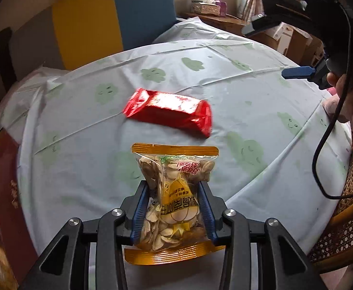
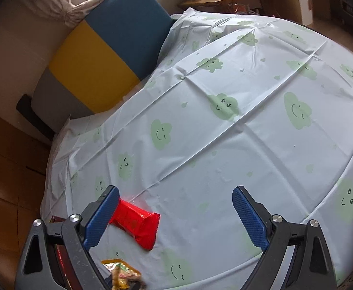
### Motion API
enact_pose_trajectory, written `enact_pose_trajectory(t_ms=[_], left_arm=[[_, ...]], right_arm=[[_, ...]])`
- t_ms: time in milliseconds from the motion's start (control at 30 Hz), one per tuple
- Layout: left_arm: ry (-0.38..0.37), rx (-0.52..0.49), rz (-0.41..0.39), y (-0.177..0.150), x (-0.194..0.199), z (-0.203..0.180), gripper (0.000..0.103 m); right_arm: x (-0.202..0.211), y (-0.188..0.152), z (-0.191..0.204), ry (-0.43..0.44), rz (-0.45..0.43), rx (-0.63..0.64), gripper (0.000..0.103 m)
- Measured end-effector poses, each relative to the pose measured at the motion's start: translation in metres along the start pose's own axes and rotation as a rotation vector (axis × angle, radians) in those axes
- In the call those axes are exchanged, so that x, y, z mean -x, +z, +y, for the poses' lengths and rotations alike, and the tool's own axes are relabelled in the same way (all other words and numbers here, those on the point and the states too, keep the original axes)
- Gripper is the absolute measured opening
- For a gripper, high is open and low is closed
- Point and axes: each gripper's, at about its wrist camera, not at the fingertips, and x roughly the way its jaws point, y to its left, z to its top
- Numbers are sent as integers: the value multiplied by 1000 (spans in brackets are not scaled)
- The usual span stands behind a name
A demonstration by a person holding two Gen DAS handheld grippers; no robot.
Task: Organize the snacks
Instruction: 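Grasp the red printed packet with the right gripper while the left holds the peanut bag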
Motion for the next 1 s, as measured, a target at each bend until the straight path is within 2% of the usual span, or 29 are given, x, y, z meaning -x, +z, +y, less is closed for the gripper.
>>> enact_pose_trajectory(t_ms=[133, 267, 467, 567, 733, 800, 833, 867, 900, 1000], left_arm=[[48, 83, -30, -21, 11, 33, 42], [1, 160, -53, -33, 13, 55, 42], [-23, 172, -92, -40, 14, 53, 43], [-36, 179, -99, -38, 12, 54, 43], [-40, 188, -112, -41, 14, 54, 43], [-47, 194, -114, -41, 14, 55, 43], [-50, 197, -114, -42, 13, 56, 43], [-51, 199, -115, -42, 13, 56, 43], [-53, 199, -118, -42, 13, 56, 43], [-55, 203, -126, -44, 14, 56, 43]], right_arm=[[-11, -8, 15, 13, 53, 81, 95], [-25, -23, 37, 27, 124, 200, 95], [-48, -48, 79, -3, 207, 417, 93], [-64, -52, 102, -27, 214, 527, 93], [-106, -62, 133, -118, 234, 743, 93], [-123, -69, 136, -187, 255, 810, 90], [-129, -72, 135, -209, 279, 825, 71], [-127, -74, 134, -177, 285, 825, 56], [-122, -75, 134, -156, 284, 830, 48], [-113, -85, 128, -146, 326, 826, 47]])
